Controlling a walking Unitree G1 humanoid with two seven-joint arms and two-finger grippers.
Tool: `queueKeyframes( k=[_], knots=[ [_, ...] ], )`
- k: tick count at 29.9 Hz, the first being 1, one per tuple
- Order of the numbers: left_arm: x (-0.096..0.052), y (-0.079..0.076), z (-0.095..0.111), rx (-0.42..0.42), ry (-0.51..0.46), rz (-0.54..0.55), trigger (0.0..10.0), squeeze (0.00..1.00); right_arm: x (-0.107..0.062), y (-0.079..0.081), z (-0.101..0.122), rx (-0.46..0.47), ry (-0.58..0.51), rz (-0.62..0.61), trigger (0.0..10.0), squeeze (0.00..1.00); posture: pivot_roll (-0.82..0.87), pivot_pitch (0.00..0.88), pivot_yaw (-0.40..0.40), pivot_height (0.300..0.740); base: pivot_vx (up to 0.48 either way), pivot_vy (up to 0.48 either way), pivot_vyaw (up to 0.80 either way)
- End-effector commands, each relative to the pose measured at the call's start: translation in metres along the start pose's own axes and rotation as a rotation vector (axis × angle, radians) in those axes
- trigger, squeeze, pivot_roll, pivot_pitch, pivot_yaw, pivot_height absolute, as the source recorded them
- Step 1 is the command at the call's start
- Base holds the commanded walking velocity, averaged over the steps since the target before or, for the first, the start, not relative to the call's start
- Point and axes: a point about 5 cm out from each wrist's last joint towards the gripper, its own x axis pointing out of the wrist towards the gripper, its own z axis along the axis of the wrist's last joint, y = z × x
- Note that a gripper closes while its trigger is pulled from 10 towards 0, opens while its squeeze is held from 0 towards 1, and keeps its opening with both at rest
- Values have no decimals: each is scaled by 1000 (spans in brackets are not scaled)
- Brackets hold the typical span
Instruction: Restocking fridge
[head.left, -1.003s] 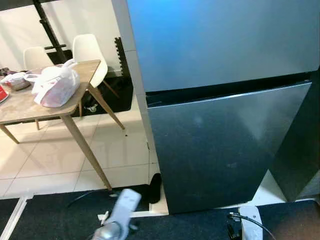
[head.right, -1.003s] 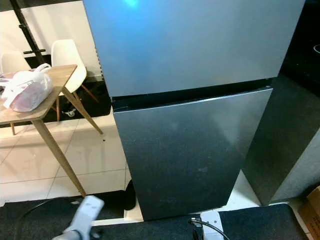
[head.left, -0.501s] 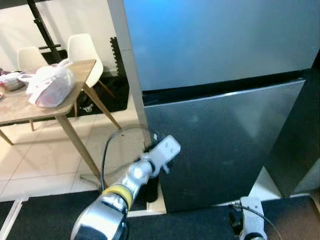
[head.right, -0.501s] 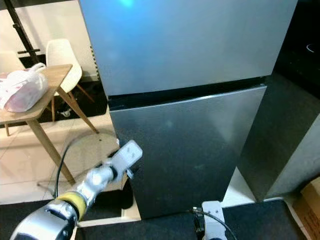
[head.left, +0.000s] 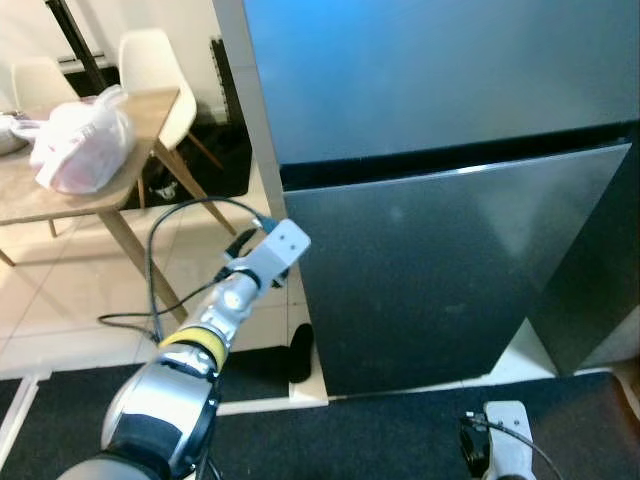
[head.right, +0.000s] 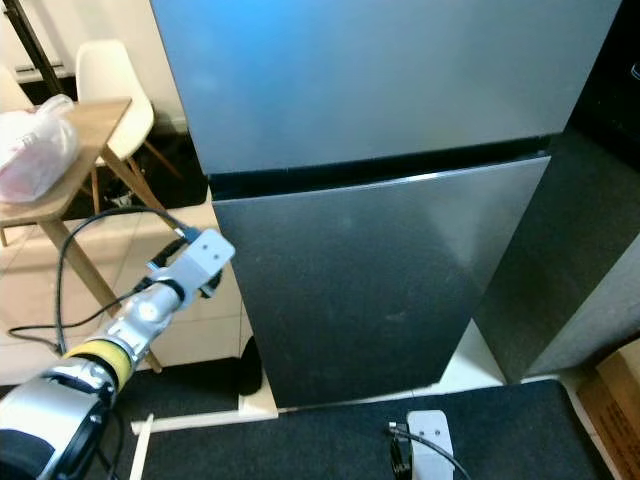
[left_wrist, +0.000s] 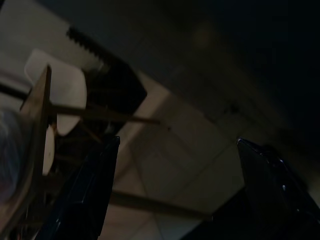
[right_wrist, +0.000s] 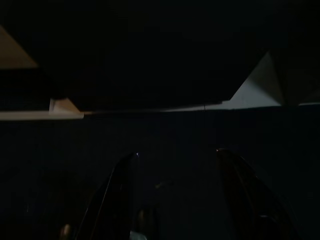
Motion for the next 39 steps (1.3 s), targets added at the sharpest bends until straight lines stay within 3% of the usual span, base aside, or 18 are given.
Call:
queueKeyframes(
  k=[1,3,4,5,7,8,10,11,13,16,19,22,26,29,33,36,39],
  knots=[
    [-7,-7,-20,-11,65,-32,10000,0,-2,4,-4,2,16,16,10000,0,-140,180,75,740,0,0,0],
    [-16,-35,-36,-36,106,-168,10000,0,-3,7,-9,-4,38,37,10000,0,-140,182,78,740,0,0,0],
    [-27,-59,-49,-53,149,-274,10000,0,-4,9,-12,-10,53,47,10000,0,-137,178,79,740,0,0,0],
    [-27,-59,-49,-53,149,-274,10000,0,-4,9,-12,-10,53,47,10000,0,-137,178,79,740,0,0,0],
    [-45,-92,-69,-91,217,-422,10000,0,-6,11,-17,-18,71,57,10000,0,-135,170,78,740,0,0,0],
    [-45,-92,-69,-91,217,-422,10000,0,-6,11,-17,-18,71,57,10000,0,-135,170,78,740,0,0,0],
    [-71,-131,-85,-119,276,-547,10000,0,-7,11,-20,-27,86,56,10000,0,-130,164,67,740,0,0,0],
    [-71,-131,-85,-119,276,-547,10000,0,-7,11,-20,-27,86,56,10000,0,-130,164,67,740,0,0,0],
    [-79,-148,-84,-111,257,-583,10000,0,-6,9,-18,-33,83,50,10000,0,-126,157,60,740,0,0,0],
    [-56,-140,-50,-118,134,-506,10000,0,0,5,-6,-36,55,33,10000,0,-125,144,61,740,0,0,0],
    [-43,-130,-33,-117,83,-468,10000,0,2,3,-1,-34,41,27,10000,0,-125,141,63,740,0,0,0],
    [-12,-89,10,-94,-37,-319,10000,0,6,3,9,-25,10,17,10000,0,-125,130,74,740,0,0,0],
    [2,-53,29,-85,-72,-184,10000,0,7,3,10,-22,7,13,10000,0,-125,125,82,740,0,0,0],
    [7,-23,29,-63,-59,-70,10000,0,5,2,6,-17,12,9,10000,0,-126,126,87,740,0,0,0],
    [7,-15,23,-52,-39,-40,10000,0,3,2,3,-13,17,7,10000,0,-132,132,87,740,0,0,0],
    [1,-2,0,-4,29,23,10000,0,0,1,-2,-16,24,15,10000,0,-140,149,81,740,0,0,0],
    [-3,0,-12,-6,65,19,10000,0,-2,0,-5,-27,33,23,10000,0,-147,168,72,740,0,0,0]
  ],
)
